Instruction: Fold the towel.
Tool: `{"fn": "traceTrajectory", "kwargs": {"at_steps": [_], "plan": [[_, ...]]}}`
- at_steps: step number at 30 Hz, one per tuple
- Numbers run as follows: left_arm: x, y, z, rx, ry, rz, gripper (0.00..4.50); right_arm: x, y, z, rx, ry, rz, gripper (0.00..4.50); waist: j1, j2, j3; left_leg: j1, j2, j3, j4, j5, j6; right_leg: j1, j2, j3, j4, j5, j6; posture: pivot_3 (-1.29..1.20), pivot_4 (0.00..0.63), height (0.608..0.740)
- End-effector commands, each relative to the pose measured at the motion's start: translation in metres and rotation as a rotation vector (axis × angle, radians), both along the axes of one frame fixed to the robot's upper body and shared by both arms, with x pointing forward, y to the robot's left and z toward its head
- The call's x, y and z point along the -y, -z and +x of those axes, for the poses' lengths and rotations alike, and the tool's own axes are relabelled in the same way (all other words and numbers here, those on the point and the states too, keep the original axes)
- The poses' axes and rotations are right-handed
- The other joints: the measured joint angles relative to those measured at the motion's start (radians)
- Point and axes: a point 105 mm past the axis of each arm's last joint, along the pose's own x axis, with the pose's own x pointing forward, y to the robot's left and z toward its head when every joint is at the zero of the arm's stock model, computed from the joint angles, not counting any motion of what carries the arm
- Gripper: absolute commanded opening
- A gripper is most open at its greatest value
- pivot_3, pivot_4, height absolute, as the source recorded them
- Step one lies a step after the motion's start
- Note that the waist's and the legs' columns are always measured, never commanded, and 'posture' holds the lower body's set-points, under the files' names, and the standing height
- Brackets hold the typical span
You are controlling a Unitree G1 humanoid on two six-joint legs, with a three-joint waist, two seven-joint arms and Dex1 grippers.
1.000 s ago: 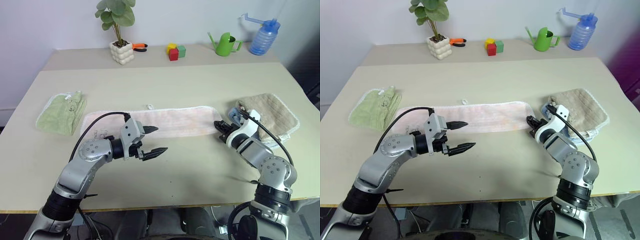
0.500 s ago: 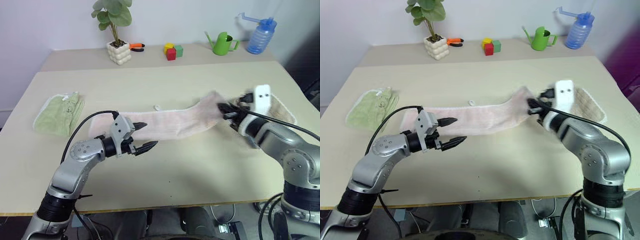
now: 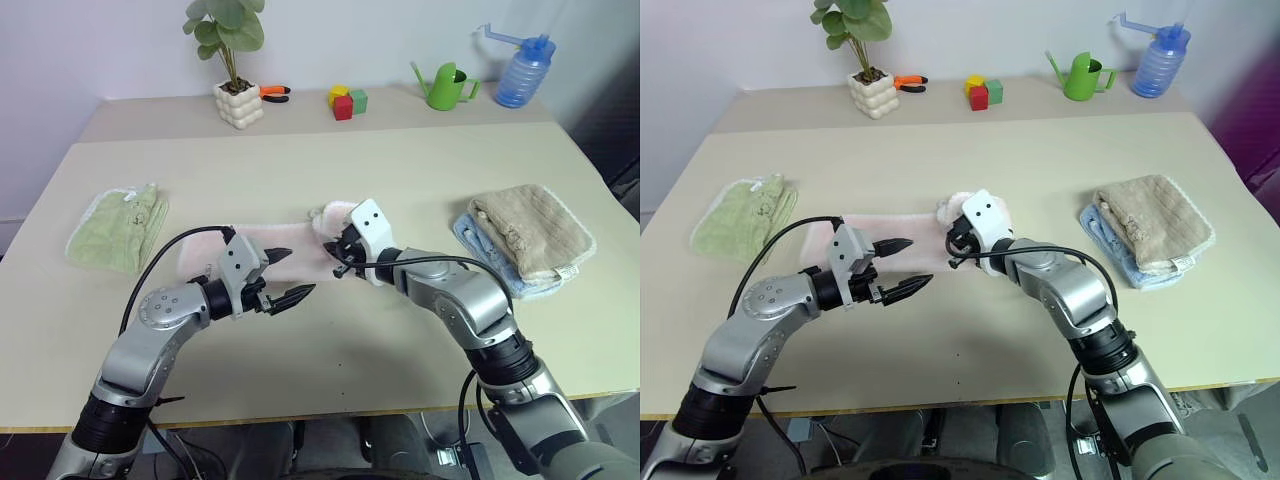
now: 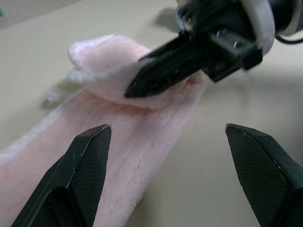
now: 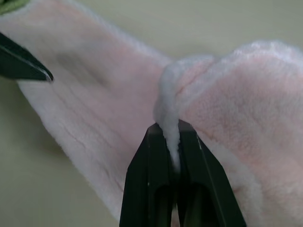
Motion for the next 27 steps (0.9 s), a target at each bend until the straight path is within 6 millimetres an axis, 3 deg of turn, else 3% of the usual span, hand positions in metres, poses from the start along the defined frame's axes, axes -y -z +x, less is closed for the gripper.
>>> {"fn": "traceTrajectory", "kwargs": {"at_steps": [1, 4, 7, 8, 9, 11, 14, 18, 23, 27], "plan": [[-0.005, -0.013, -0.002, 0.043, -0.027, -0.017, 3.96, -0.012, -0.018, -0.008, 0.046, -0.09, 0.057, 1.39, -0.001, 0.0, 0.0, 0.0, 0.0, 0.0, 0.0, 0.0, 0.0, 0.0, 0.0, 0.0, 0.0, 0.0, 0.0, 0.0, 0.15, 0.732], [-0.01, -0.013, 0.001, 0.05, -0.054, -0.015, 3.96, -0.009, -0.031, -0.014, 0.086, -0.129, 0.085, 2.9, 0.0, 0.0, 0.0, 0.0, 0.0, 0.0, 0.0, 0.0, 0.0, 0.0, 0.0, 0.0, 0.0, 0.0, 0.0, 0.0, 0.15, 0.732], [-0.022, -0.018, 0.009, 0.076, -0.113, -0.022, 3.96, 0.007, -0.047, -0.017, 0.146, -0.146, 0.103, 4.42, 0.002, 0.0, 0.0, 0.0, 0.0, 0.0, 0.0, 0.0, 0.0, 0.0, 0.0, 0.0, 0.0, 0.0, 0.0, 0.0, 0.15, 0.732], [-0.027, -0.02, 0.013, 0.082, -0.139, -0.026, 3.96, 0.013, -0.052, -0.018, 0.162, -0.149, 0.111, 4.42, 0.002, 0.0, 0.0, 0.0, 0.0, 0.0, 0.0, 0.0, 0.0, 0.0, 0.0, 0.0, 0.0, 0.0, 0.0, 0.0, 0.15, 0.732], [-0.033, -0.021, 0.016, 0.085, -0.163, -0.031, 3.96, 0.019, -0.059, -0.017, 0.18, -0.145, 0.129, 4.33, 0.003, 0.0, 0.0, 0.0, 0.0, 0.0, 0.0, 0.0, 0.0, 0.0, 0.0, 0.0, 0.0, 0.0, 0.0, 0.0, 0.15, 0.732], [-0.042, -0.023, 0.02, 0.09, -0.191, -0.03, 3.96, 0.03, -0.071, -0.012, 0.206, -0.115, 0.166, 3.74, 0.001, 0.0, 0.0, 0.0, 0.0, 0.0, 0.0, 0.0, 0.0, 0.0, 0.0, 0.0, 0.0, 0.0, 0.0, 0.0, 0.15, 0.732], [-0.05, -0.023, 0.023, 0.09, -0.216, -0.026, 3.96, 0.045, -0.073, 0.005, 0.237, -0.02, 0.148, 2.18, -0.003, 0.0, 0.0, 0.0, 0.0, 0.0, -0.001, 0.0, 0.0, 0.0, 0.001, 0.0, 0.0, 0.0, 0.0, 0.0, 0.15, 0.732], [-0.056, -0.018, 0.025, 0.083, -0.237, -0.015, 3.96, 0.049, -0.055, 0.033, 0.251, 0.077, 0.082, 0.19, -0.002, 0.0, 0.0, 0.001, 0.0, 0.0, -0.001, 0.0, 0.0, 0.0, 0.001, 0.0, 0.0, 0.0, 0.0, 0.0, 0.15, 0.732], [-0.057, -0.013, 0.023, 0.07, -0.254, -0.018, 3.96, 0.023, -0.019, 0.04, 0.24, -0.014, -0.012, 0.19, -0.004, 0.0, 0.0, 0.0, 0.0, 0.0, -0.001, 0.0, 0.0, -0.001, 0.0, 0.0, 0.0, 0.0, 0.0, 0.0, 0.15, 0.732], [-0.061, -0.011, 0.019, 0.06, -0.282, -0.021, 3.96, 0.014, 0.009, 0.04, 0.183, -0.039, -0.046, 0.19, -0.003, 0.0, 0.0, 0.0, 0.0, 0.0, -0.001, 0.0, -0.001, -0.001, 0.0, 0.0, 0.0, 0.0, 0.0, 0.0, 0.15, 0.732]]}}
